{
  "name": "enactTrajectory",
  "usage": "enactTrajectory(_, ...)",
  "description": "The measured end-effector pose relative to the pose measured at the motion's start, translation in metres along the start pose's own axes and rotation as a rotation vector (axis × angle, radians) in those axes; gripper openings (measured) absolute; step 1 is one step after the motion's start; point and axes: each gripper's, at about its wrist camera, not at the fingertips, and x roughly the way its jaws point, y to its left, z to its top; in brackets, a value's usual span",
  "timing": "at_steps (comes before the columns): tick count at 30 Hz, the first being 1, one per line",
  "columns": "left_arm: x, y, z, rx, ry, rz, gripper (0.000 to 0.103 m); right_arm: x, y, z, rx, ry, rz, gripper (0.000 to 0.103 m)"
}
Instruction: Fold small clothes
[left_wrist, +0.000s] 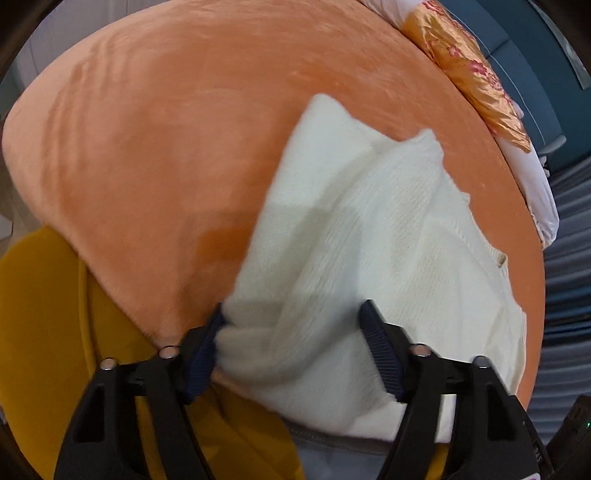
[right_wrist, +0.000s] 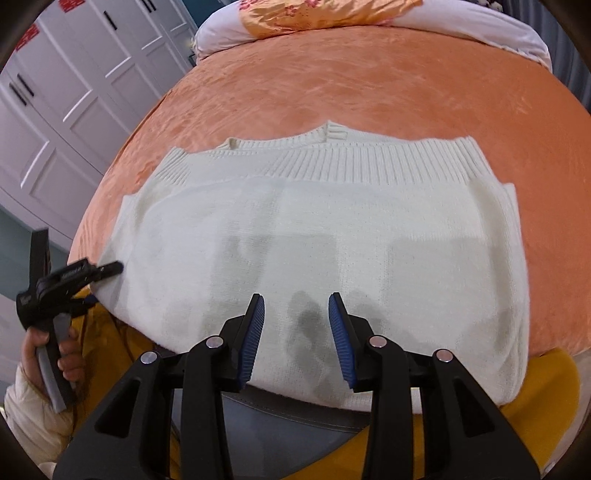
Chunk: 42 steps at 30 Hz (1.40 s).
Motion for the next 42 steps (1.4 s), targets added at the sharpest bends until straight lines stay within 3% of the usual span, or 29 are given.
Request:
enactTrajectory(1, -0.004, -0.004, 0.003, 0.017, 0.0, -0.055, 0.029, -0.001, 0.001, -0.001, 0.004, -0.001, -0.001, 0.036)
enactTrajectory(3, -0.022, -0.022, 0.006, 0.031, -0.02, -0.117, 0.026, -0.002, -0.002, -0.002, 0.015, -0.005, -0.002, 0.036)
enactTrajectory(6, -0.065, -0.076, 0.006, 0.171, -0.099, -0.19, 0.024, -0.006, -0.008, 0.0, 0.034, -0.019, -0.004, 0.036)
enactTrajectory(9, -0.101, -0.173, -0.014, 0.413, -0.155, -0.253, 0.024, -0.018, -0.024, 0.002, 0.071, -0.06, -0.001, 0.036)
enactTrajectory(12, -0.107, -0.252, -0.049, 0.604, -0.166, -0.307, 0.024, -0.035, -0.049, 0.002, 0.12, -0.105, -0.017, 0.036)
enactTrajectory(14, -0.09, -0.309, -0.086, 0.745, -0.121, -0.352, 0.024, -0.048, -0.072, -0.002, 0.162, -0.13, -0.042, 0.036)
enactTrajectory(17, -0.04, -0.359, -0.136, 0.879, -0.018, -0.355, 0.024, -0.069, -0.121, -0.019, 0.24, -0.151, -0.11, 0.036)
enactTrajectory(20, 0.039, -0.385, -0.185, 0.972, 0.113, -0.245, 0.024, -0.082, -0.161, -0.04, 0.315, -0.142, -0.165, 0.036)
enactTrajectory(22, 0.082, -0.386, -0.207, 1.008, 0.148, -0.133, 0.027, -0.088, -0.177, -0.051, 0.35, -0.14, -0.174, 0.036)
enactTrajectory(23, 0.082, -0.38, -0.217, 1.023, 0.126, -0.123, 0.029, -0.093, -0.184, -0.057, 0.367, -0.145, -0.172, 0.036)
enactTrajectory(25, 0.065, -0.376, -0.222, 1.051, 0.072, -0.14, 0.033, -0.098, -0.19, -0.06, 0.386, -0.156, -0.141, 0.037)
enactTrajectory(28, 0.032, -0.364, -0.203, 0.982, 0.07, -0.224, 0.041, -0.1, -0.188, -0.055, 0.397, -0.169, -0.028, 0.038)
enactTrajectory(30, 0.01, -0.348, -0.187, 0.914, 0.019, -0.235, 0.058, -0.09, -0.183, -0.043, 0.399, -0.167, 0.087, 0.048)
enactTrajectory(34, -0.012, -0.301, -0.164, 0.803, -0.07, -0.159, 0.058, -0.058, -0.17, -0.025, 0.425, -0.08, 0.253, 0.061)
enactTrajectory(38, 0.003, -0.273, -0.136, 0.684, -0.061, -0.111, 0.058, -0.025, -0.165, -0.024, 0.469, 0.03, 0.311, 0.062)
enactTrajectory(40, 0.011, -0.262, -0.128, 0.642, -0.036, -0.098, 0.058, -0.01, -0.162, -0.022, 0.513, 0.068, 0.426, 0.061)
enactTrajectory(42, 0.013, -0.254, -0.127, 0.62, -0.028, -0.088, 0.058, -0.004, -0.153, -0.012, 0.485, 0.084, 0.408, 0.055)
